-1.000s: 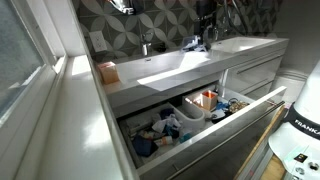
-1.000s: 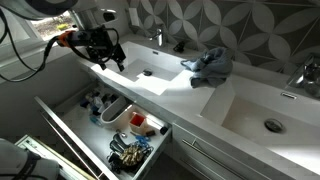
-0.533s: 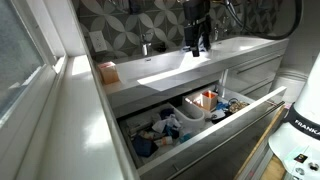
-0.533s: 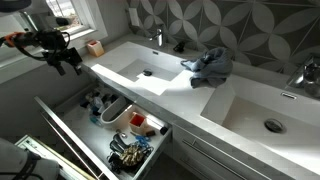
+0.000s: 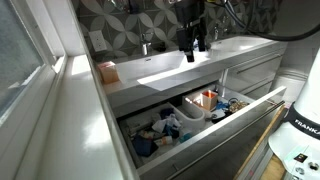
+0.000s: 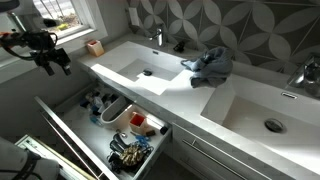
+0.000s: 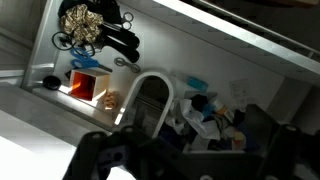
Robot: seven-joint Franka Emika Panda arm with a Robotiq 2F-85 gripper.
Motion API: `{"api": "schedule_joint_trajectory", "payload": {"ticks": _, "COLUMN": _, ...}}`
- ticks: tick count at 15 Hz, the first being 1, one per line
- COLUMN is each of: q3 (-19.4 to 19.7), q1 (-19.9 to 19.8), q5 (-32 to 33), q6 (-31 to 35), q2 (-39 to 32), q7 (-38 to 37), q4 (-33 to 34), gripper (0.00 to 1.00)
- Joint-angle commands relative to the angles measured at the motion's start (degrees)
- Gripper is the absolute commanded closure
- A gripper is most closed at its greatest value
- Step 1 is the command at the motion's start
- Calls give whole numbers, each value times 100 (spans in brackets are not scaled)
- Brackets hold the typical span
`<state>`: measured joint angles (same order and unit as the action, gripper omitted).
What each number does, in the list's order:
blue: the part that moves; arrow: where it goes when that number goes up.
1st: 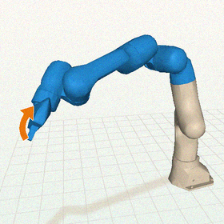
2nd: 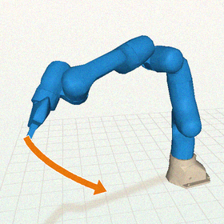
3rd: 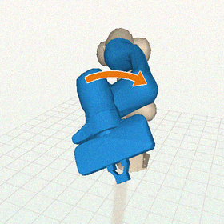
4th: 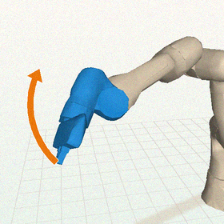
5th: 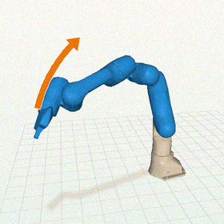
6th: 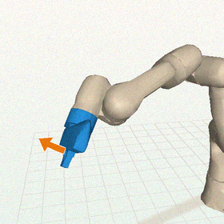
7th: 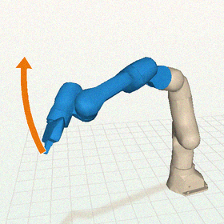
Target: Pick up one white handkerchief from the open drawer and put it on the bathroom counter
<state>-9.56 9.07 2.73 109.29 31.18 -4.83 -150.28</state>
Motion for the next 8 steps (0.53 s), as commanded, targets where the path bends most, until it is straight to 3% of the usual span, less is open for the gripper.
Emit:
{"api": "schedule_joint_trajectory", "payload": {"ticks": 1, "q3": 2, "q1": 1, "q5": -1, "q6": -19, "q2": -2, "q7": 0, "q4": 13, "gripper": 0}}
{"api": "schedule_joint_trajectory", "payload": {"ticks": 8, "q3": -146, "q1": 684, "q5": -183, "q6": 1471, "q2": -1110, "q7": 1325, "q4": -45, "gripper": 0}}
